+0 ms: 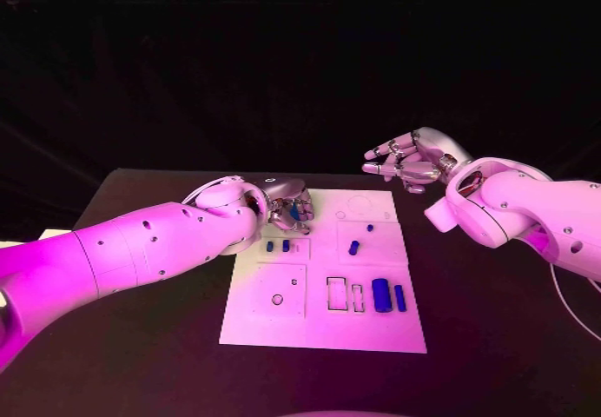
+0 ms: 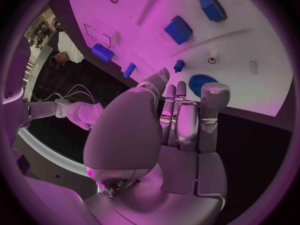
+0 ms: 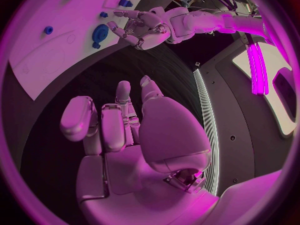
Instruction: Assemble the parts on the task board
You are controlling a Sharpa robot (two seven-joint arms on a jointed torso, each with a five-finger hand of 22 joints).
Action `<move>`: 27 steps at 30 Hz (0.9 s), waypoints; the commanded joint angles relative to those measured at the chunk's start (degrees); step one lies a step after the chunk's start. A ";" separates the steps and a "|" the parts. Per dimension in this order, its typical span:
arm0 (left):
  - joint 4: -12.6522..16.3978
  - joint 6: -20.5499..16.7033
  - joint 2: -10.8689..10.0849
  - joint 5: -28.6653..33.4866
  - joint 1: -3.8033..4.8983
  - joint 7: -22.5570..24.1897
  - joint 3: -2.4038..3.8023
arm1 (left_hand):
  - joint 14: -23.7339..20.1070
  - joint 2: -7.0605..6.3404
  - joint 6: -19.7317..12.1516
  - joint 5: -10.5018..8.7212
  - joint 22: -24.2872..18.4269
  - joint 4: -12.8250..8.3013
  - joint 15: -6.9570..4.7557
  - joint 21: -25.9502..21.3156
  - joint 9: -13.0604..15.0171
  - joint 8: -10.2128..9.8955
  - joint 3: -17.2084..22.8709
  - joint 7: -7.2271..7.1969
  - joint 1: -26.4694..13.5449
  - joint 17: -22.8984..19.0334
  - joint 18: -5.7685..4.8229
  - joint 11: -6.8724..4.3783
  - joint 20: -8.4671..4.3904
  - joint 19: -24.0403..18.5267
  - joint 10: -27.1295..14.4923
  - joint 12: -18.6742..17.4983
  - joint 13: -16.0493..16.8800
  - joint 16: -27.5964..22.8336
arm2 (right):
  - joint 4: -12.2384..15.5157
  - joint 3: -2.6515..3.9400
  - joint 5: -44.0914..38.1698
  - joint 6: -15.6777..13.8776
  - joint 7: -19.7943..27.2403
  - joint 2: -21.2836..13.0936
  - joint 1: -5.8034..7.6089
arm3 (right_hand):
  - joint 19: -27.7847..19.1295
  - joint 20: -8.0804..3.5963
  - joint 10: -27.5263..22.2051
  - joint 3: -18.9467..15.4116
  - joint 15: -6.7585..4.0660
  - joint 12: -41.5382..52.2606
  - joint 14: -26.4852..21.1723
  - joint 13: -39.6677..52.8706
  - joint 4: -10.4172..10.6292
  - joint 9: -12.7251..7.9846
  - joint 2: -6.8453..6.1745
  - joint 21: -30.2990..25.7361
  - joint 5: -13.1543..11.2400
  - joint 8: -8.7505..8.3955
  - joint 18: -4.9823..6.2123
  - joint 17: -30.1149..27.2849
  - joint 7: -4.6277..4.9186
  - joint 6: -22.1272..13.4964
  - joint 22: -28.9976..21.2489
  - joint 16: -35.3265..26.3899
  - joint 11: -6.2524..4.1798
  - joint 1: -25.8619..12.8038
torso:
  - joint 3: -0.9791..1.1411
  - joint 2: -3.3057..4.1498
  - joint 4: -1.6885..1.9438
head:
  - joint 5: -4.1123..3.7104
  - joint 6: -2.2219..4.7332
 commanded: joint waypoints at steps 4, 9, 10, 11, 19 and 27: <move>-1.73 3.47 1.41 -3.65 -0.30 -2.09 0.01 | 1.73 0.18 0.55 -0.14 2.48 0.15 -0.15 3.11 -0.44 -0.50 0.47 -0.16 -0.70 -0.92 -1.04 -0.05 -0.14 1.28 1.00 -0.87 -0.49 -0.22 | 0.05 0.00 -0.31 0.71 0.11 0.15 -0.06 | -0.25 -0.02 -0.37 -0.32 0.09 0.23 1.39 -0.10 0.08 0.03 0.45 -0.20 0.21 0.20 0.37 -0.03 0.05 -0.15 0.05 -0.15 -0.03 -0.11 | -0.02 -0.03 0.01 | 0.03 -0.07; -2.68 4.47 2.19 -3.79 -0.46 -2.17 0.01 | 1.75 0.53 1.33 -0.14 4.08 -0.06 -0.37 5.05 -0.66 -0.54 0.95 -0.38 -0.51 -1.62 -1.37 -0.32 -0.32 1.99 2.14 -1.27 -0.72 -0.41 | 0.05 0.00 -0.36 0.73 0.14 0.21 -0.07 | -0.25 -0.02 -0.37 -0.32 0.09 0.23 1.39 -0.10 0.08 0.03 0.45 -0.20 0.21 0.20 0.37 -0.03 0.05 -0.15 0.05 -0.15 -0.03 -0.11 | 0.00 -0.02 0.01 | -0.03 -0.12; -2.84 4.55 2.33 -3.80 -0.49 -2.19 0.01 | 1.75 0.57 1.38 -0.13 4.30 -0.09 -0.38 5.31 -0.69 -0.57 1.01 -0.40 -0.49 -1.73 -1.42 -0.34 -0.35 2.07 2.23 -1.33 -0.75 -0.46 | 0.05 0.00 -0.36 0.73 0.15 0.22 -0.07 | -0.25 -0.02 -0.37 -0.32 0.09 0.23 1.39 -0.10 0.08 0.03 0.45 -0.20 0.21 0.20 0.37 -0.03 0.05 -0.15 0.05 -0.15 -0.03 -0.11 | 0.01 -0.02 0.02 | -0.03 -0.14; -3.01 4.62 2.48 -3.81 -0.51 -2.21 0.01 | 1.75 0.60 1.41 -0.13 4.55 -0.11 -0.39 5.62 -0.72 -0.59 1.06 -0.40 -0.46 -1.80 -1.48 -0.36 -0.36 2.16 2.28 -1.38 -0.78 -0.48 | 0.04 0.00 -0.36 0.73 0.15 0.23 -0.08 | -0.25 -0.02 -0.37 -0.32 0.09 0.23 1.39 -0.10 0.08 0.03 0.45 -0.20 0.21 0.20 0.37 -0.03 0.05 -0.15 0.05 -0.15 -0.03 -0.11 | 0.01 -0.02 0.02 | -0.03 -0.14; -4.64 5.27 3.77 -3.83 -0.88 -2.30 0.00 | 1.80 1.17 2.07 -0.11 6.18 -0.63 -0.56 7.54 -1.06 -0.82 2.16 -0.44 0.05 -2.62 -1.83 -0.48 -0.54 2.79 3.21 -2.09 -1.13 -0.60 | 0.07 0.00 -0.37 0.79 0.21 0.33 -0.08 | -0.25 -0.02 -0.37 -0.32 0.09 0.23 1.39 -0.10 0.08 0.03 0.45 -0.20 0.21 0.20 0.37 -0.03 0.05 -0.15 0.05 -0.15 -0.03 -0.11 | -0.01 0.01 0.01 | -0.01 -0.22; -6.06 5.74 4.70 -3.35 -1.19 -2.27 0.00 | 1.77 1.59 2.59 -0.29 6.69 -0.98 -0.63 8.02 -1.28 -0.94 3.03 -0.46 0.20 -3.01 -1.91 -0.58 -0.63 2.85 3.94 -2.51 -1.29 -0.58 | 0.11 0.00 -0.37 0.81 0.19 0.34 -0.09 | -0.25 -0.02 -0.37 -0.32 0.09 0.23 1.39 -0.10 0.08 0.03 0.45 -0.20 0.21 0.20 0.37 -0.03 0.05 -0.15 0.05 -0.15 -0.03 -0.11 | 0.00 -0.03 0.02 | -0.14 -0.32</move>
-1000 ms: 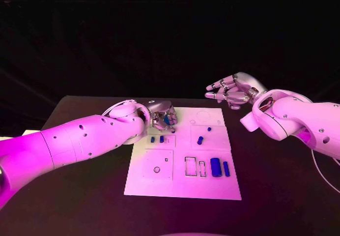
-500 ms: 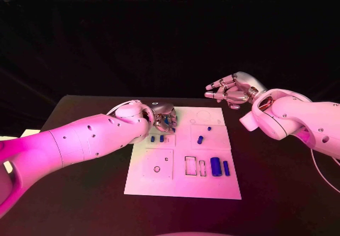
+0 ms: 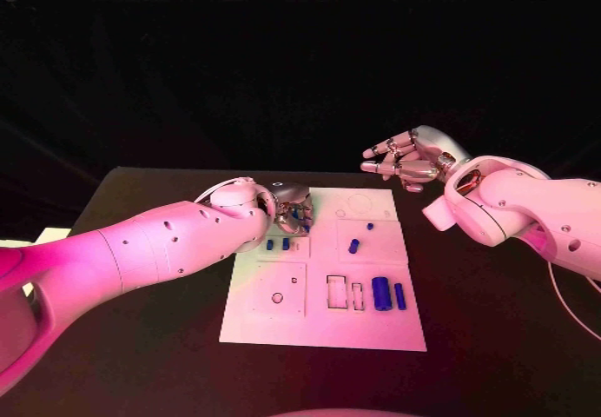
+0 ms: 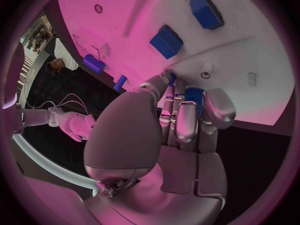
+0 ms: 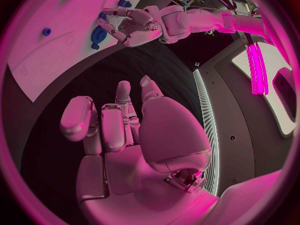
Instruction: Assemble the parts on the task board
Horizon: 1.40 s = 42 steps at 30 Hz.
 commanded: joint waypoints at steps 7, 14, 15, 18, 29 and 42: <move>-0.85 2.11 0.67 -0.03 -0.27 -0.31 -0.06 | 1.60 1.38 1.25 -0.49 0.77 -1.01 -0.60 0.90 -0.32 -0.39 1.97 -0.06 0.75 -0.09 -1.15 -0.30 -0.14 0.42 1.78 -0.59 -0.13 0.14 | 0.12 0.01 -0.34 0.78 0.19 0.06 -0.04 | -0.25 -0.02 -0.37 -0.32 0.09 0.23 1.39 -0.05 0.08 0.03 0.45 -0.20 0.22 0.20 0.37 -0.01 0.05 -0.15 0.06 -0.15 -0.02 -0.11 | 0.00 -0.07 0.03 | -0.01 -0.17; -0.73 0.77 0.73 0.04 -0.35 0.22 -0.05 | 1.68 2.67 3.71 -2.92 2.91 -3.47 -1.27 3.29 -0.28 0.25 4.43 -0.43 2.00 -0.12 -1.54 -1.13 -0.66 0.90 4.87 0.16 0.70 0.74 | 0.12 0.01 -0.34 0.83 0.22 0.09 -0.04 | -0.24 -0.03 -0.40 -0.35 0.08 0.27 1.39 -0.08 0.10 0.03 0.64 -0.25 0.34 0.21 0.39 -0.05 0.05 -0.14 -0.01 -0.20 -0.03 0.03 | 0.01 -0.06 0.04 | 0.00 -0.18; -0.65 0.42 0.67 0.19 -0.37 0.30 -0.05 | 1.68 2.75 3.99 -3.07 3.16 -3.78 -1.32 3.59 -0.26 0.33 4.70 -0.44 2.11 -0.15 -1.60 -1.20 -0.73 0.97 5.12 0.24 0.82 0.78 | 0.12 0.01 -0.34 0.85 0.23 0.10 -0.04 | -0.24 -0.03 -0.40 -0.35 0.08 0.27 1.39 -0.08 0.10 0.03 0.64 -0.25 0.34 0.21 0.39 -0.05 0.05 -0.14 -0.01 -0.20 -0.03 0.03 | 0.01 -0.06 0.04 | 0.00 -0.18; -0.35 -0.69 0.38 0.78 -0.41 0.54 -0.02 | 1.68 2.84 4.55 -3.13 3.63 -4.56 -1.40 4.09 -0.27 0.40 5.46 -0.41 2.08 -0.30 -1.70 -1.22 -0.86 1.07 5.58 0.32 1.12 0.87 | 0.11 0.01 -0.34 0.87 0.24 0.11 -0.04 | -0.24 -0.03 -0.40 -0.35 0.08 0.27 1.39 -0.08 0.10 0.03 0.64 -0.25 0.34 0.21 0.39 -0.05 0.05 -0.14 -0.01 -0.20 -0.03 0.03 | 0.01 -0.05 0.01 | 0.02 -0.12; 3.13 -2.45 -3.37 5.08 -0.34 0.38 2.62 | 1.50 2.06 4.42 -3.22 4.12 -5.13 -1.20 4.38 -0.76 -0.38 6.11 -0.34 -0.47 -1.38 -1.76 -1.06 -0.78 0.98 5.11 -0.69 1.35 0.71 | 0.03 0.01 -0.33 0.91 0.27 0.03 -0.05 | -0.24 -0.03 -0.40 -0.35 0.08 0.27 1.39 -0.08 0.10 0.03 0.64 -0.25 0.34 0.21 0.39 -0.05 0.05 -0.14 -0.01 -0.20 -0.03 0.03 | 0.09 -0.11 0.06 | 0.02 -0.13; 7.16 0.97 -9.32 11.07 1.21 -1.48 3.71 | 1.40 1.71 4.39 -3.22 4.26 -5.05 -1.18 4.41 -0.96 -0.66 6.02 -0.43 -1.66 -1.85 -1.75 -1.05 -0.73 0.92 5.10 -1.10 1.40 0.63 | -0.14 0.01 -0.32 0.96 0.21 0.04 -0.09 | -0.24 -0.03 -0.40 -0.35 0.08 0.27 1.39 -0.08 0.10 0.03 0.64 -0.25 0.34 0.21 0.39 -0.05 0.05 -0.14 -0.01 -0.20 -0.03 0.03 | 0.01 -0.20 0.41 | 0.25 -0.17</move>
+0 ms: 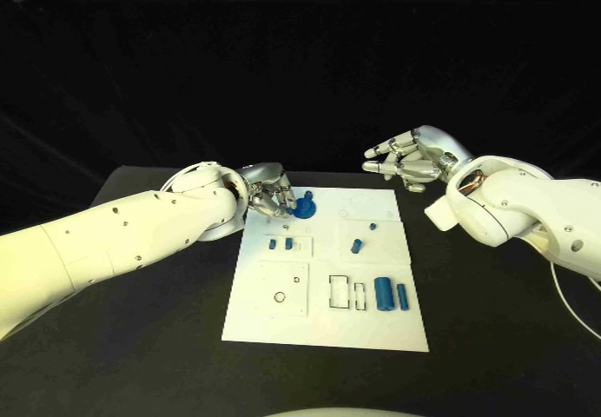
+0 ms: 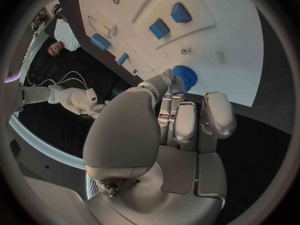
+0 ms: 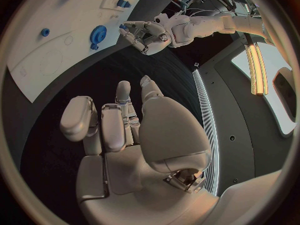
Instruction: Assemble the parts on the task board
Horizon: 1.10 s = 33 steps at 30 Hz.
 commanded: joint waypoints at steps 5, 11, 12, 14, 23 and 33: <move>-0.04 3.42 -0.72 3.36 -0.05 -1.41 -0.01 | 1.27 -0.08 -0.20 -0.09 -0.07 0.14 -0.22 0.00 -0.15 -0.35 -0.08 0.01 -1.01 -0.34 -0.80 0.34 0.10 0.02 -0.26 -0.46 -0.04 -0.16 | -0.01 0.01 -0.30 0.81 0.21 0.12 -0.10 | -0.24 -0.03 -0.40 -0.36 0.08 0.27 1.39 -0.09 0.10 0.03 0.64 -0.25 0.34 0.21 0.38 -0.04 0.05 -0.14 0.00 -0.20 -0.03 0.03 | -0.09 0.02 -0.03 | 0.11 0.01; -0.94 4.20 -0.39 3.47 -0.45 -1.83 -0.31 | 1.26 -0.08 -0.23 -0.08 -0.04 0.13 -0.22 0.03 -0.17 -0.38 -0.06 0.02 -1.06 -0.36 -0.81 0.34 0.10 0.02 -0.28 -0.50 -0.05 -0.16 | 0.01 0.01 -0.32 0.85 0.22 0.17 -0.15 | -0.23 -0.04 -0.41 -0.44 0.07 0.33 1.40 -0.12 0.06 0.04 0.67 -0.28 0.38 0.26 0.39 -0.06 0.04 -0.09 -0.03 -0.23 -0.05 0.19 | -0.04 0.06 -0.10 | 0.18 -0.04; -1.09 4.17 -0.30 3.42 -0.57 -1.85 -0.34 | 1.25 -0.06 -0.26 -0.08 -0.13 0.13 -0.21 -0.11 -0.19 -0.42 -0.04 0.03 -1.11 -0.36 -0.78 0.35 0.11 -0.03 -0.30 -0.55 -0.05 -0.15 | 0.01 0.01 -0.33 0.86 0.22 0.17 -0.16 | -0.23 -0.04 -0.42 -0.45 0.07 0.33 1.40 -0.12 0.04 0.04 0.67 -0.29 0.38 0.26 0.39 -0.06 0.03 -0.08 -0.04 -0.24 -0.05 0.23 | -0.06 0.07 -0.10 | 0.17 -0.05; -1.41 4.27 -0.09 3.12 -0.81 -1.84 -0.38 | 1.24 -0.05 -0.27 -0.08 -0.15 0.13 -0.21 -0.15 -0.20 -0.43 -0.03 0.03 -1.11 -0.38 -0.77 0.35 0.11 -0.04 -0.31 -0.56 -0.05 -0.16 | 0.01 0.01 -0.36 0.85 0.22 0.16 -0.18 | -0.23 -0.04 -0.42 -0.45 0.07 0.33 1.40 -0.12 0.04 0.04 0.67 -0.29 0.38 0.26 0.39 -0.06 0.03 -0.08 -0.04 -0.24 -0.05 0.23 | -0.09 0.07 -0.09 | 0.10 -0.12; -2.14 4.60 0.39 2.16 -1.30 -1.68 -0.56 | 1.23 -0.02 -0.26 -0.07 -0.11 0.07 -0.21 -0.11 -0.21 -0.44 0.03 0.01 -1.08 -0.41 -0.78 0.33 0.12 -0.04 -0.30 -0.58 -0.04 -0.16 | 0.03 0.01 -0.40 0.84 0.24 0.15 -0.22 | -0.22 -0.05 -0.43 -0.47 0.06 0.35 1.40 -0.13 -0.01 0.05 0.66 -0.29 0.38 0.27 0.39 -0.07 0.02 -0.07 -0.03 -0.25 -0.06 0.34 | -0.01 0.05 0.00 | 0.06 -0.24; -2.43 5.89 0.53 1.68 -1.36 -2.23 -0.60 | 1.22 0.04 -0.22 -0.06 -0.04 -0.02 -0.22 -0.04 -0.23 -0.45 0.12 -0.01 -1.03 -0.44 -0.79 0.30 0.12 -0.04 -0.25 -0.60 -0.02 -0.16 | 0.06 0.01 -0.39 0.87 0.24 0.13 -0.23 | -0.24 -0.05 -0.44 -0.49 0.06 0.36 1.39 -0.14 -0.04 0.05 0.66 -0.32 0.38 0.28 0.40 -0.09 0.02 -0.06 -0.09 -0.27 -0.07 0.41 | -0.02 0.03 -0.02 | 0.21 -0.28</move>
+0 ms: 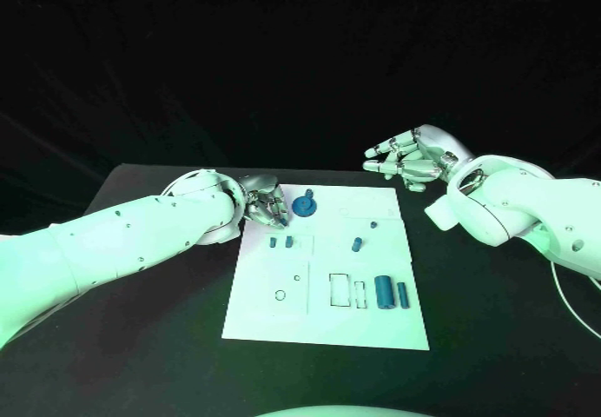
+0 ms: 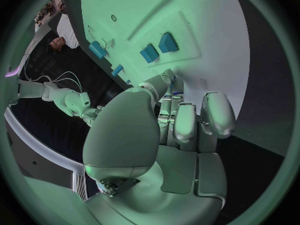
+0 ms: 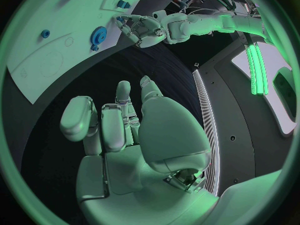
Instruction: Assemble the parts on the task board
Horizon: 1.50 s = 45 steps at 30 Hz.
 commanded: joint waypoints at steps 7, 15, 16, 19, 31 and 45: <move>-0.30 1.93 0.70 -0.62 -0.02 -0.22 -0.03 | 1.22 0.08 -0.18 -0.06 0.06 -0.02 -0.23 -0.04 0.04 -0.02 0.13 0.02 -0.59 -0.05 -0.79 0.14 0.12 -0.03 -0.08 -0.17 -0.01 -0.16 | 0.05 0.01 -0.36 0.78 0.29 0.11 -0.05 | -0.24 -0.05 -0.44 -0.29 0.06 0.36 1.39 -0.08 -0.18 0.05 0.44 -0.32 0.38 0.28 0.40 -0.09 0.02 -0.07 -0.08 -0.27 -0.06 0.18 | -0.03 0.00 -0.02 | 0.03 -0.01; -0.33 1.68 1.00 -0.63 -0.03 0.17 -0.07 | 1.21 0.12 -0.15 -0.05 0.06 -0.09 -0.24 -0.07 0.02 -0.03 0.20 0.02 -0.58 -0.04 -0.78 0.13 0.11 -0.06 -0.05 -0.19 0.01 -0.13 | 0.04 0.01 -0.29 0.89 0.40 0.12 -0.05 | -0.24 -0.05 -0.44 -0.31 0.05 0.37 1.40 -0.09 -0.18 0.05 0.45 -0.33 0.37 0.28 0.40 -0.09 0.02 -0.06 -0.09 -0.28 -0.06 0.21 | 0.01 -0.01 0.01 | 0.02 -0.08; -0.34 1.65 1.03 -0.63 -0.04 0.11 -0.07 | 1.21 0.12 -0.15 -0.05 0.06 -0.09 -0.24 -0.07 0.02 -0.03 0.20 0.02 -0.58 -0.04 -0.78 0.13 0.11 -0.06 -0.05 -0.19 0.01 -0.13 | 0.04 0.01 -0.28 0.90 0.40 0.11 -0.05 | -0.24 -0.05 -0.44 -0.31 0.05 0.37 1.40 -0.09 -0.18 0.05 0.45 -0.33 0.37 0.28 0.40 -0.09 0.02 -0.06 -0.09 -0.28 -0.06 0.21 | 0.01 -0.01 -0.01 | 0.02 -0.08; -0.39 1.87 1.13 -0.73 -0.04 -0.24 -0.08 | 1.20 0.15 -0.19 -0.05 0.09 -0.15 -0.24 -0.05 -0.01 -0.08 0.27 0.04 -0.57 -0.08 -0.78 0.16 0.12 -0.07 -0.08 -0.25 0.01 -0.14 | 0.05 0.01 -0.27 0.91 0.41 0.09 -0.05 | -0.24 -0.05 -0.44 -0.31 0.05 0.37 1.40 -0.09 -0.18 0.05 0.45 -0.33 0.37 0.28 0.40 -0.09 0.02 -0.06 -0.09 -0.28 -0.06 0.21 | 0.01 0.01 -0.01 | 0.02 -0.07; -1.43 5.14 1.68 -1.80 -0.04 -2.45 -0.12 | 1.21 0.19 -0.36 -0.05 -0.07 -0.28 -0.19 -0.33 -0.11 -0.24 0.42 0.12 -0.62 0.04 -0.73 0.24 0.14 -0.20 -0.23 -0.42 0.02 -0.01 | 0.09 0.01 -0.26 0.93 0.40 0.04 -0.05 | -0.24 -0.05 -0.44 -0.31 0.05 0.37 1.40 -0.09 -0.18 0.05 0.45 -0.33 0.37 0.28 0.40 -0.09 0.02 -0.06 -0.09 -0.28 -0.06 0.21 | -0.02 -0.01 -0.02 | 0.02 -0.15; -1.84 5.87 1.94 -1.88 -0.07 -2.67 -0.18 | 1.13 -0.21 -1.69 -0.06 -0.11 -0.50 0.22 -0.60 -0.60 -0.97 0.52 0.69 -1.21 -0.29 -0.73 0.77 0.35 -0.41 -1.33 -1.28 -0.13 -0.01 | 0.07 0.01 -0.26 0.99 0.42 0.05 -0.05 | -0.24 -0.05 -0.44 -0.31 0.05 0.37 1.40 -0.09 -0.18 0.05 0.45 -0.33 0.37 0.28 0.40 -0.09 0.02 -0.06 -0.09 -0.28 -0.06 0.21 | -0.01 0.00 -0.02 | 0.06 -0.26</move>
